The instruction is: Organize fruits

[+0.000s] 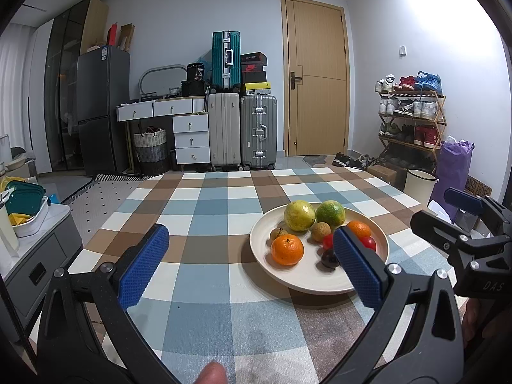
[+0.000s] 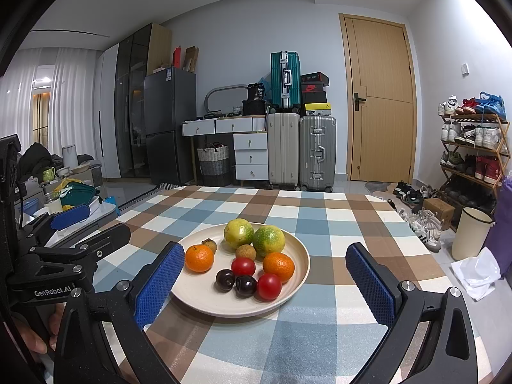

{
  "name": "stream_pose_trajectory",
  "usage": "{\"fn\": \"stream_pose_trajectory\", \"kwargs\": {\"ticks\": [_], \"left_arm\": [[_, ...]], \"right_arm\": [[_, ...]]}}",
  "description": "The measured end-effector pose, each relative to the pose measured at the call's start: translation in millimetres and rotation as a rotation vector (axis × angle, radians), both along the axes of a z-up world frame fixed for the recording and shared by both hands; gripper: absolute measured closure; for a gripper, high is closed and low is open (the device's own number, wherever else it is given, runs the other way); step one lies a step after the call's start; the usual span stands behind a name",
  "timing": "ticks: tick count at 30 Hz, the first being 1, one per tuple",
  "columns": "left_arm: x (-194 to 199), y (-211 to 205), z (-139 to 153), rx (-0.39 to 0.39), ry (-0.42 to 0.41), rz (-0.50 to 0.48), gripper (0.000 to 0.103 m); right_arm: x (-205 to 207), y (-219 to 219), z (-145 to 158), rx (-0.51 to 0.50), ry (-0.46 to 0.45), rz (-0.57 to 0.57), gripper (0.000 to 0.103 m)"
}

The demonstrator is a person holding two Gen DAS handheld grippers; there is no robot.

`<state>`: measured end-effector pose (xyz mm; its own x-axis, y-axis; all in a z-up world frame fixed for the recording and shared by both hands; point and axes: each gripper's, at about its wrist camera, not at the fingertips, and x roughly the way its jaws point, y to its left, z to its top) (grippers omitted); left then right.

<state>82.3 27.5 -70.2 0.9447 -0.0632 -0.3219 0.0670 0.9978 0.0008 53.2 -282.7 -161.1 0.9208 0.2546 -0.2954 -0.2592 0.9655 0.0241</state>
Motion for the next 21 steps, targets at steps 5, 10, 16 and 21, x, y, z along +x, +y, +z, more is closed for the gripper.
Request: {"fn": "stream_pose_trajectory", "kwargs": {"ticks": [5, 10, 16, 21], "left_arm": [[-0.9, 1.0, 0.0, -0.002, -0.002, 0.007, 0.001], [-1.1, 1.1, 0.1, 0.0, -0.001, 0.007, 0.001], [-1.0, 1.1, 0.1, 0.0, -0.002, 0.006, 0.001], [-1.6, 1.4, -0.3, 0.0, -0.002, 0.006, 0.001]], "right_arm": [[0.1, -0.4, 0.0, 0.0, 0.0, 0.0, 0.0], [0.5, -0.1, 0.0, 0.0, 0.001, 0.002, 0.0], [0.6, -0.1, 0.0, 0.001, 0.001, 0.002, 0.0], [0.6, 0.1, -0.1, 0.001, 0.001, 0.002, 0.0]]}}
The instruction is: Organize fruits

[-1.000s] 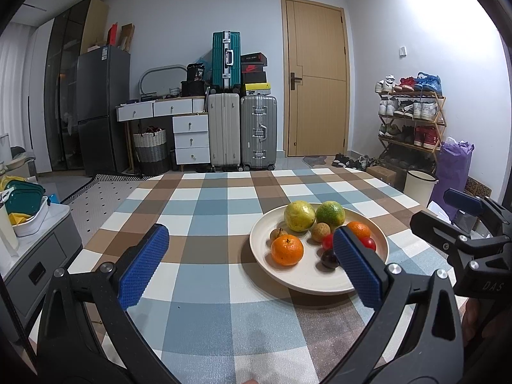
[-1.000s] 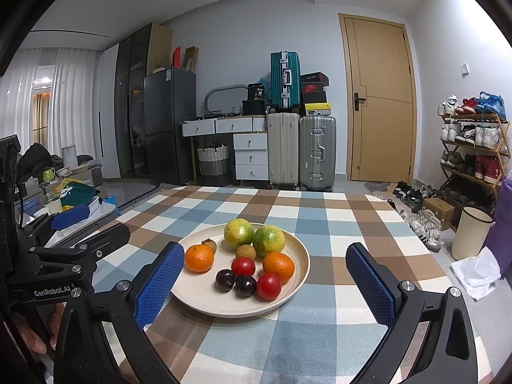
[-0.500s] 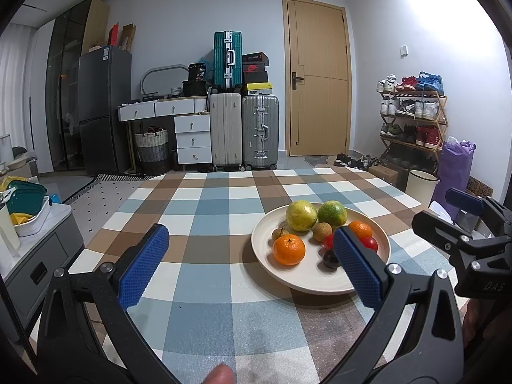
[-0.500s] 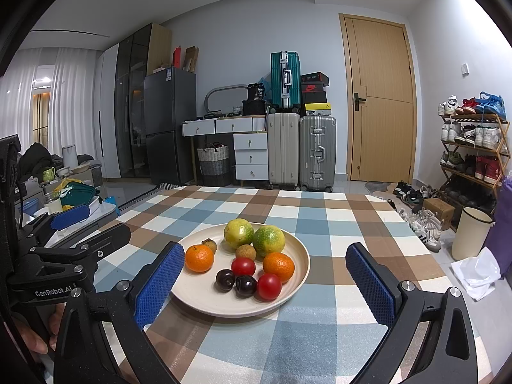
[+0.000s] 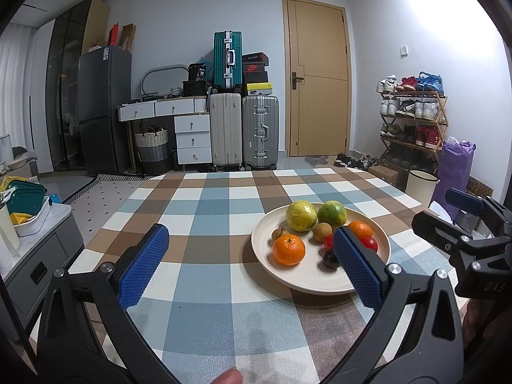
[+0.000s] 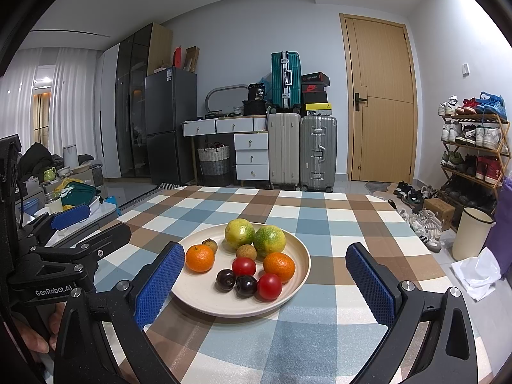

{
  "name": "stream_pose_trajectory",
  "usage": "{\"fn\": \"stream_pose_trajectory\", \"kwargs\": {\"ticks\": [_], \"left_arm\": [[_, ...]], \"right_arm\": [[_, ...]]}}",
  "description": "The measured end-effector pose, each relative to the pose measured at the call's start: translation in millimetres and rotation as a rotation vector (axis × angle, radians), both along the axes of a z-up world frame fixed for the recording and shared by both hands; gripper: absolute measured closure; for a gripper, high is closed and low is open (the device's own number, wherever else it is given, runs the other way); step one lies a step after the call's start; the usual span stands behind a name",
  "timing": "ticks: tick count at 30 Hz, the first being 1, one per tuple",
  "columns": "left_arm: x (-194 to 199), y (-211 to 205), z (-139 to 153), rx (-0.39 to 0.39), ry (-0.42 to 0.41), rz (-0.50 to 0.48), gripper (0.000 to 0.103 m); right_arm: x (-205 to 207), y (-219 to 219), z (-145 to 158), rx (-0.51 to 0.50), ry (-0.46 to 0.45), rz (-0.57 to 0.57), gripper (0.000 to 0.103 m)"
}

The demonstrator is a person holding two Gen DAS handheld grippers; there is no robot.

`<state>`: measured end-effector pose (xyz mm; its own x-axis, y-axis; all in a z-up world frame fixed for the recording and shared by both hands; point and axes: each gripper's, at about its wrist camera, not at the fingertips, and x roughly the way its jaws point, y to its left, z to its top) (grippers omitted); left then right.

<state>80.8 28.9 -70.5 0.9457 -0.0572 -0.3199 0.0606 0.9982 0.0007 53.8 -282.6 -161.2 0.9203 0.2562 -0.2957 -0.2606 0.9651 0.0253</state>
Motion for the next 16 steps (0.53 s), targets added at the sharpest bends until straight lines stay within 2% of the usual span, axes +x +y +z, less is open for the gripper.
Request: {"fn": "stream_pose_trajectory", "kwargs": {"ticks": [16], "left_arm": [[1.4, 1.8, -0.4, -0.003, 0.001, 0.017, 0.001]], "right_arm": [[1.6, 0.4, -0.2, 0.006, -0.003, -0.005, 0.0]]}}
